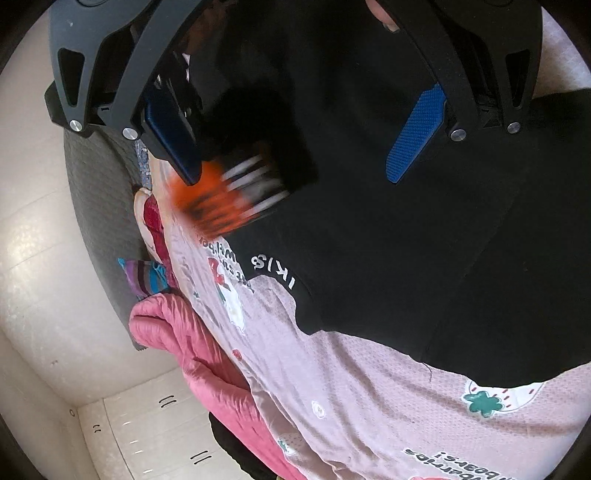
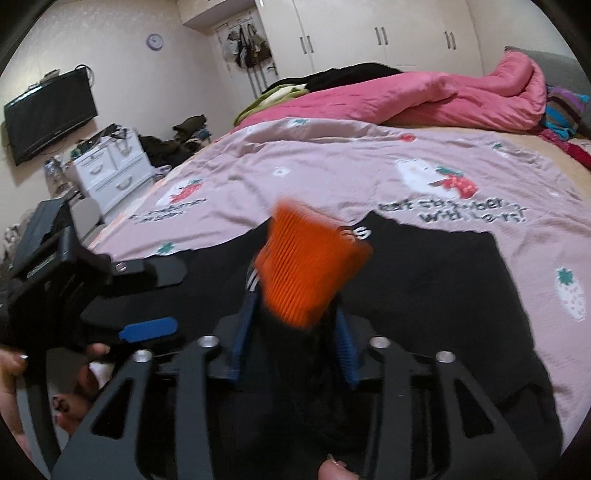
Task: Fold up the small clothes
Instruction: 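Carry the cuff with the right gripper across the sweatshirt body toward the collar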
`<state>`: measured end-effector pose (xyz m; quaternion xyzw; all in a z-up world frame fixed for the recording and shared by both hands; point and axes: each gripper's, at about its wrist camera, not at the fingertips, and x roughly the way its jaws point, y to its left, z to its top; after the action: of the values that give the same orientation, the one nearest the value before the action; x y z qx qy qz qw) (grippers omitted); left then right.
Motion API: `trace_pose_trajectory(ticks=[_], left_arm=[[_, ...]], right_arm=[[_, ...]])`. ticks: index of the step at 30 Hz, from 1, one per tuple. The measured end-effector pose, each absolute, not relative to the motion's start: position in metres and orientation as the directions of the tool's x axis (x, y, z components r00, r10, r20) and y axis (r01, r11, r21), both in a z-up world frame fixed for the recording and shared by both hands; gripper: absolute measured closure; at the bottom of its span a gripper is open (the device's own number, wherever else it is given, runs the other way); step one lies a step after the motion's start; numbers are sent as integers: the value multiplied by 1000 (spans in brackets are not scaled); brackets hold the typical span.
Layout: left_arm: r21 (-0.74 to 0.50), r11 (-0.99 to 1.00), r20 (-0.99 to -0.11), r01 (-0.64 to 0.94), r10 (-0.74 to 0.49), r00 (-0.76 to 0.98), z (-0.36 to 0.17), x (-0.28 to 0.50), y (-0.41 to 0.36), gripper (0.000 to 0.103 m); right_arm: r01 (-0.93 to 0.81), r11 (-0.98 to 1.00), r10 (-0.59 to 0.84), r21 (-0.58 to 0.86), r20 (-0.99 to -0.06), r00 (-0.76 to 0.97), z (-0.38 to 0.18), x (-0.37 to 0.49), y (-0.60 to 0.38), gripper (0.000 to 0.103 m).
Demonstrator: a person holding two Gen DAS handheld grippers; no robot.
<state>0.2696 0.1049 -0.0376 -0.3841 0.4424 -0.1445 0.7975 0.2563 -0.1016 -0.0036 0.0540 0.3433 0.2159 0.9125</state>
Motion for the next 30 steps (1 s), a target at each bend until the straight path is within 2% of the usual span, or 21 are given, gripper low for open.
trace_pose_trajectory(ticks=[2, 7, 14, 16, 18, 20, 21, 26, 30], left_arm=[[-738, 665, -595, -114, -561, 575, -37, 268, 107, 9], [-703, 702, -623, -112, -532, 574, -38, 264, 102, 15], [-632, 760, -690, -150, -464, 556, -53, 260, 96, 49], [-603, 785, -700, -143, -435, 567, -51, 258, 93, 64], [-584, 802, -705, -129, -421, 571, -50, 259, 88, 89], [-536, 836, -720, -116, -381, 580, -48, 260, 82, 98], [-516, 851, -719, -98, -369, 589, -45, 260, 78, 101], [-456, 890, -661, 10, -346, 665, -10, 252, 72, 102], [-409, 912, -641, 26, -308, 703, 5, 244, 75, 102]], right_arm=[[-371, 894, 445, 250, -595, 670, -1, 251, -103, 46], [-336, 900, 435, 277, -580, 689, 6, 246, -128, 39], [-228, 926, 367, 301, -577, 730, 12, 254, -173, 38], [-205, 931, 348, 302, -572, 742, 14, 256, -183, 38], [-170, 939, 317, 298, -565, 762, 17, 256, -196, 38], [-142, 945, 290, 294, -559, 777, 20, 257, -208, 38], [-126, 949, 274, 290, -558, 783, 21, 258, -214, 38], [16, 961, 151, 275, -575, 804, 19, 260, -255, 38], [75, 932, 157, 354, -584, 796, 12, 262, -284, 38]])
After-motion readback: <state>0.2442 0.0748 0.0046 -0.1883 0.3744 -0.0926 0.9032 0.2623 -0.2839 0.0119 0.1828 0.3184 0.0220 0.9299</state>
